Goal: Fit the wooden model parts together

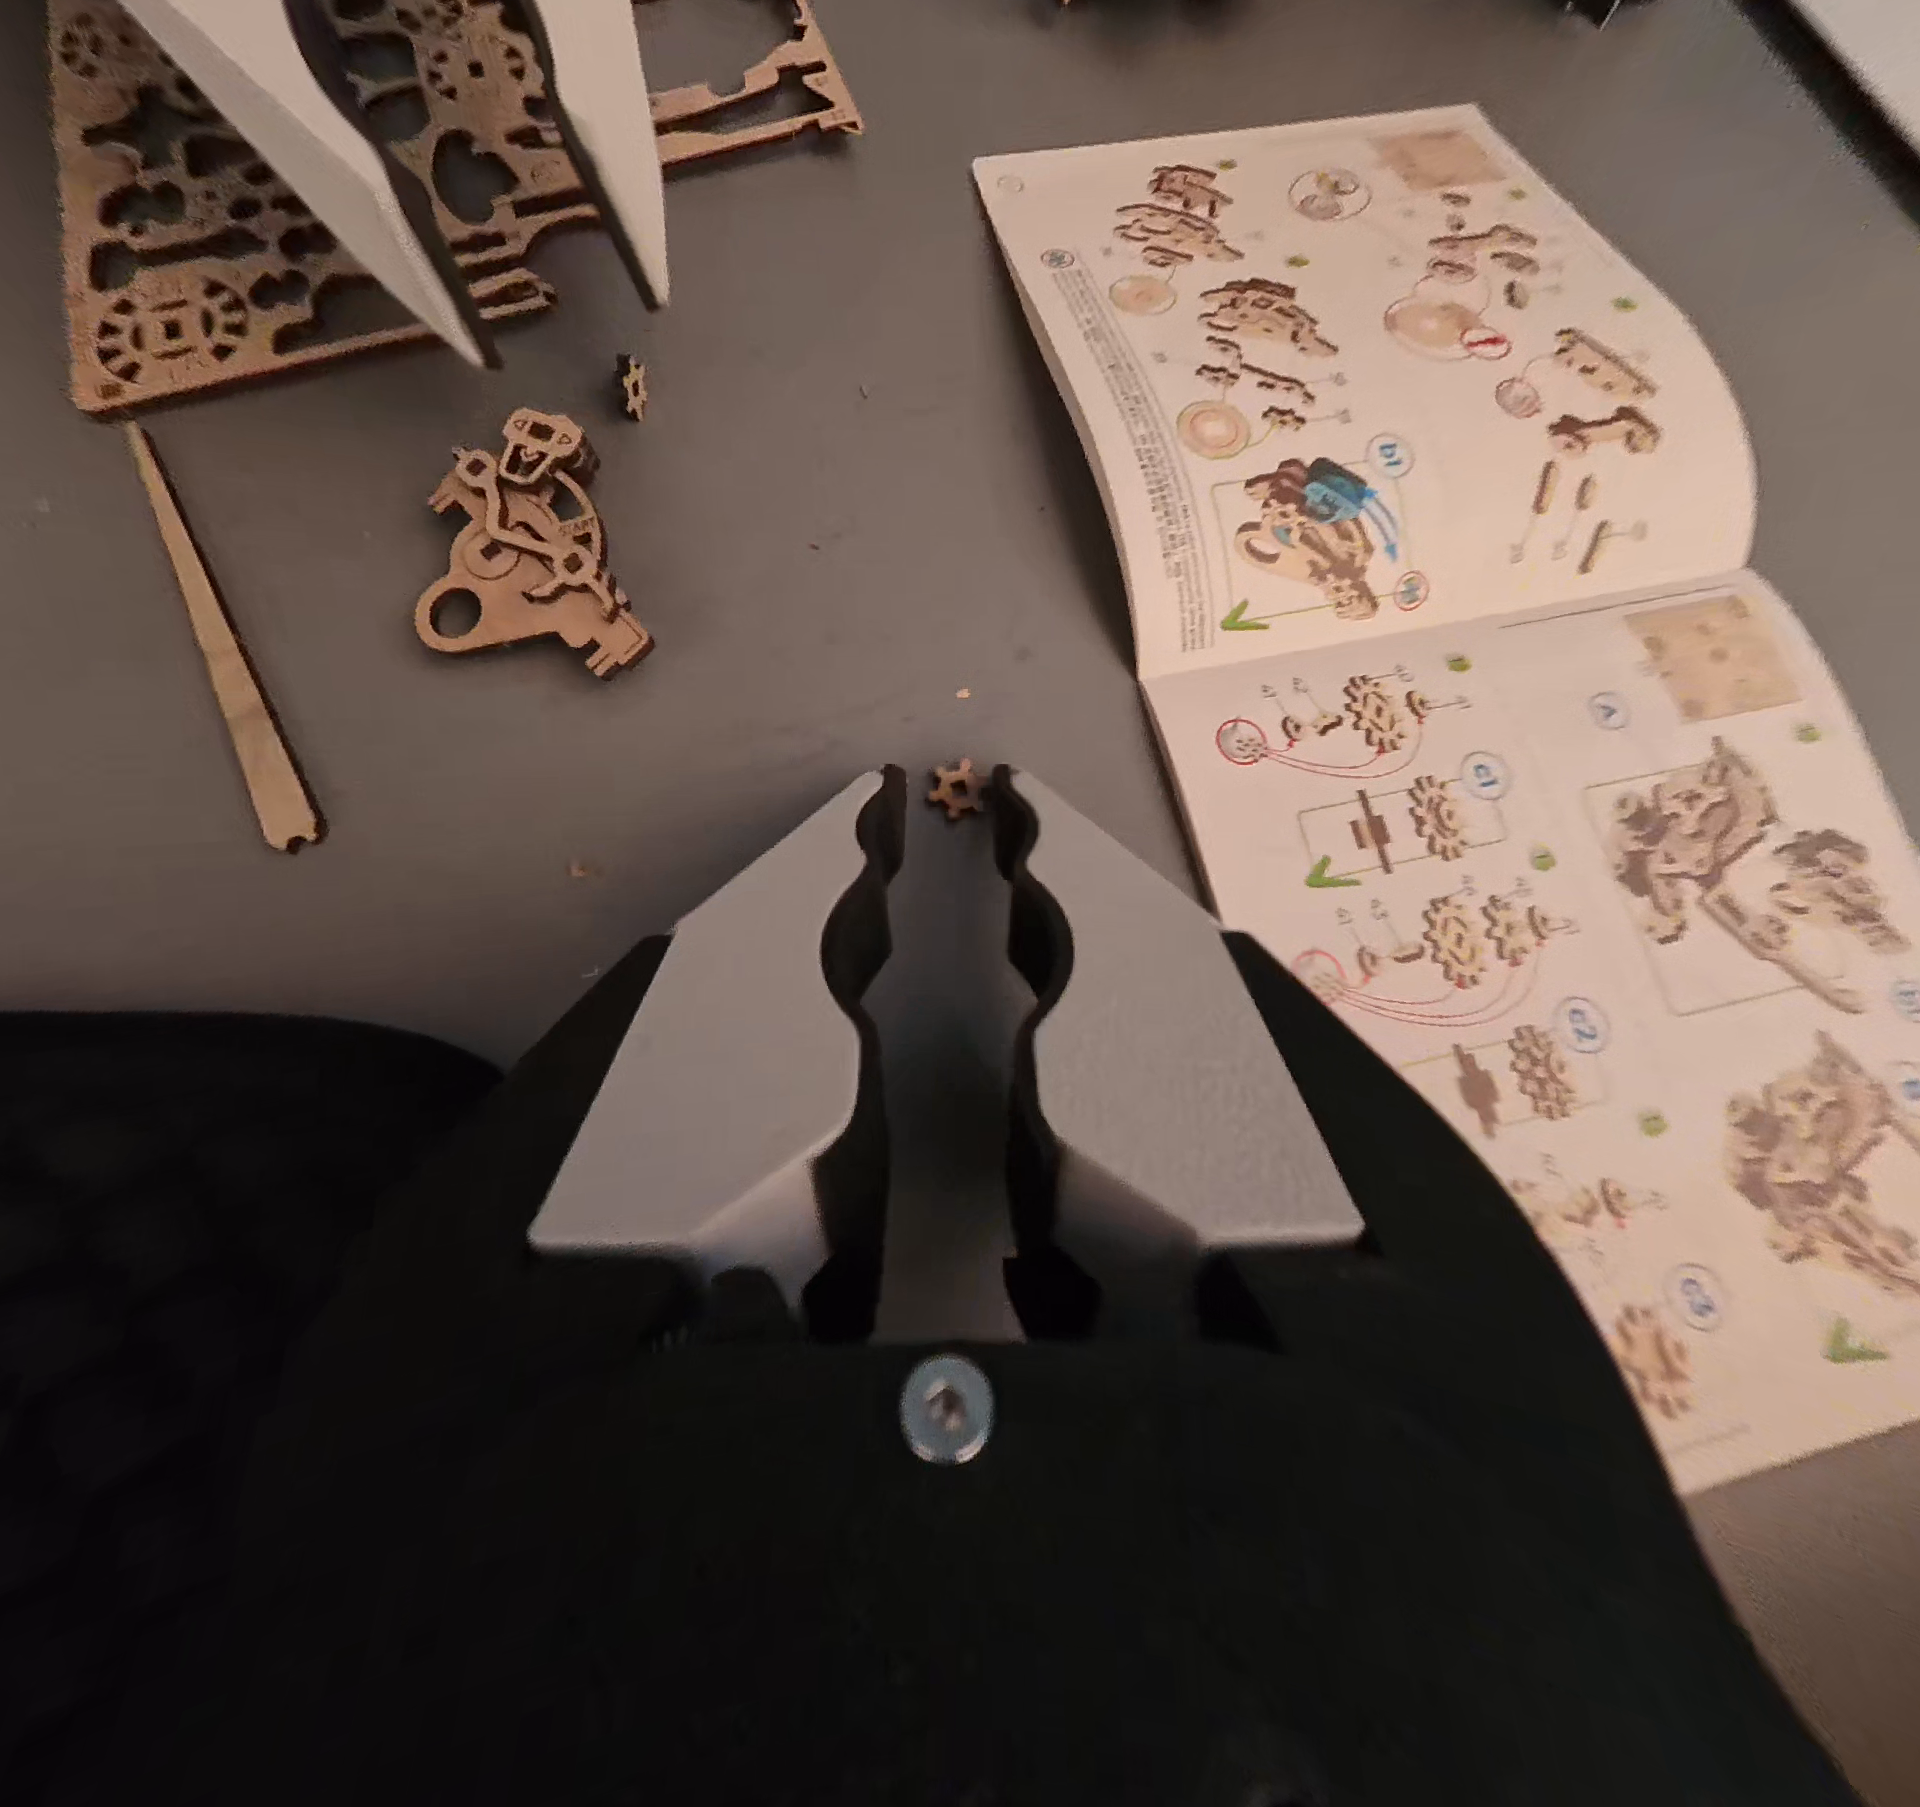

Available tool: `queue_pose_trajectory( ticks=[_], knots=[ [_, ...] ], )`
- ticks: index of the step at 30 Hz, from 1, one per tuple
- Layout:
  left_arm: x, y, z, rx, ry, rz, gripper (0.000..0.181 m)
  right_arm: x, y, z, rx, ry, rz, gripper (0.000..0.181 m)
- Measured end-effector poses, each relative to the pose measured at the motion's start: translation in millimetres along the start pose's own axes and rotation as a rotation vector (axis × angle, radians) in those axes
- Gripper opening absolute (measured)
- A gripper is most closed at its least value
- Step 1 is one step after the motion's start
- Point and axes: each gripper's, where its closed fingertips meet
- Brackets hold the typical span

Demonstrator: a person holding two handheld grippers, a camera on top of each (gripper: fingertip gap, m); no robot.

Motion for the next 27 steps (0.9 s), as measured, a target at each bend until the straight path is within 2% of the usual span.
queue_pose_trajectory(
  ticks=[3,6,12,18,21,27],
  knots=[
    [11,11,2,-0.020,0.004,0.053,0.024,1,0,0,0.012,-0.033,0.024,0.009],
    [23,28,5,-0.069,0.038,0.093,0.021,1,1,3,-0.018,0.042,-0.030,0.009],
    [29,44,8,-0.180,0.164,0.034,0.024,31,18,45,-0.227,0.291,-0.140,0.009],
    [-5,26,31,-0.307,0.305,-0.213,0.025,71,30,76,-0.368,0.499,-0.216,0.009],
    [-12,12,31,-0.306,0.375,-0.247,0.025,82,33,81,-0.410,0.594,-0.245,0.009],
    [-27,4,39,-0.356,0.500,-0.398,0.016,85,33,80,-0.417,0.609,-0.239,0.009]
  ],
)
Point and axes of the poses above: each gripper's, where its closed fingertips meet, y back along the fingers, z out of its top, x = y × z across the jaws, and after that the axes turned 12 degrees about -z, right-handed
